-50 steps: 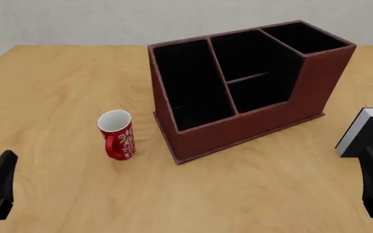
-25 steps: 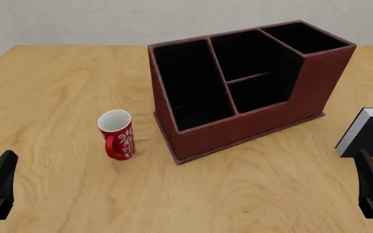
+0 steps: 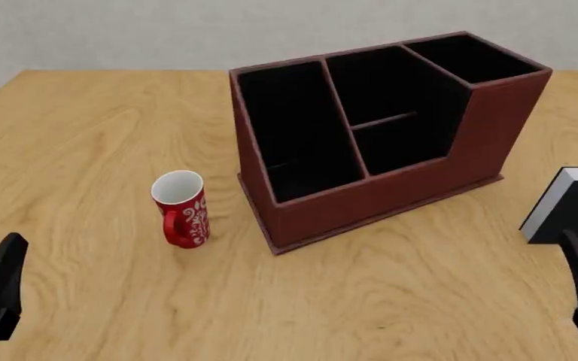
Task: Pick up the book and place it in the left compartment of the caddy.
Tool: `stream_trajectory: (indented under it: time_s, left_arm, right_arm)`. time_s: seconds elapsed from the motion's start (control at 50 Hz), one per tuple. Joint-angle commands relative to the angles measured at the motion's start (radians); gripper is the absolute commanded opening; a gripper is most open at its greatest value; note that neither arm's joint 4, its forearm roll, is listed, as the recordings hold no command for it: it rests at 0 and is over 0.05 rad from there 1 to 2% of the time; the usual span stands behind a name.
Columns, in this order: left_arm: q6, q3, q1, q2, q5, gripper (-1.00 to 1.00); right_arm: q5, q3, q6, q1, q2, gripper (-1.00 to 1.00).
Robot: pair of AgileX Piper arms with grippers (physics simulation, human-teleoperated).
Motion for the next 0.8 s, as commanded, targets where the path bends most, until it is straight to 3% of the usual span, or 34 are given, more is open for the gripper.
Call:
stream_trajectory:
  time_s: [0.02, 0.06, 0.12, 0.16, 0.2, 0.32, 0.38, 0.4, 0.44, 0.46, 0.7, 0.72, 0.76, 0.78, 0.8]
  left_arm:
    - [0.0, 0.0, 0.0, 0.0, 0.0, 1.0]
    - [0.0, 0.0, 0.0, 0.0, 0.0, 1.0]
    - [0.0, 0.0, 0.0, 0.0, 0.0, 1.0]
    - [0.0, 0.0, 0.0, 0.0, 0.0, 1.0]
    - [0.0, 0.0, 0.0, 0.0, 0.0, 1.0]
    - [0.0, 0.0, 0.0, 0.0, 0.0, 1.0]
    - [0.0, 0.0, 0.0, 0.0, 0.0, 1.0]
    - [0.0, 0.0, 0.0, 0.0, 0.0, 1.0]
    - [0.0, 0.0, 0.0, 0.0, 0.0, 1.0]
    - [0.0, 0.0, 0.0, 0.0, 0.0, 1.0]
    - [0.0, 0.0, 0.0, 0.0, 0.0, 1.0]
    - [0.0, 0.0, 0.0, 0.0, 0.0, 1.0]
    - [0.0, 0.0, 0.0, 0.0, 0.0, 1.0]
    - [0.0, 0.0, 0.0, 0.0, 0.0, 1.0]
    - [0.0, 0.0, 0.0, 0.0, 0.0, 1.0]
  right_arm:
    - [0.111, -0.086, -0.162, -0.022, 0.061, 1.0]
    - [0.119, -0.089, -0.221, -0.038, 0.076, 1.0]
    - [0.177, -0.156, -0.189, -0.021, 0.09, 1.0]
    - [0.182, -0.164, -0.261, -0.044, 0.099, 1.0]
    - [0.194, -0.18, -0.26, -0.044, 0.111, 1.0]
    - [0.252, -0.239, -0.36, -0.067, 0.143, 1.0]
    - [0.277, -0.268, -0.379, -0.07, 0.154, 1.0]
    - [0.294, -0.281, -0.43, -0.076, 0.155, 1.0]
    - [0.301, -0.294, -0.433, -0.079, 0.162, 1.0]
    - [0.311, -0.296, -0.49, -0.087, 0.163, 1.0]
    - [0.364, -0.324, -0.639, -0.121, 0.214, 1.0]
    - [0.377, -0.32, -0.678, -0.127, 0.217, 1.0]
    - [0.379, -0.328, -0.681, -0.128, 0.222, 1.0]
    - [0.372, -0.319, -0.728, -0.147, 0.231, 1.0]
    - [0.374, -0.331, -0.725, -0.152, 0.25, 1.0]
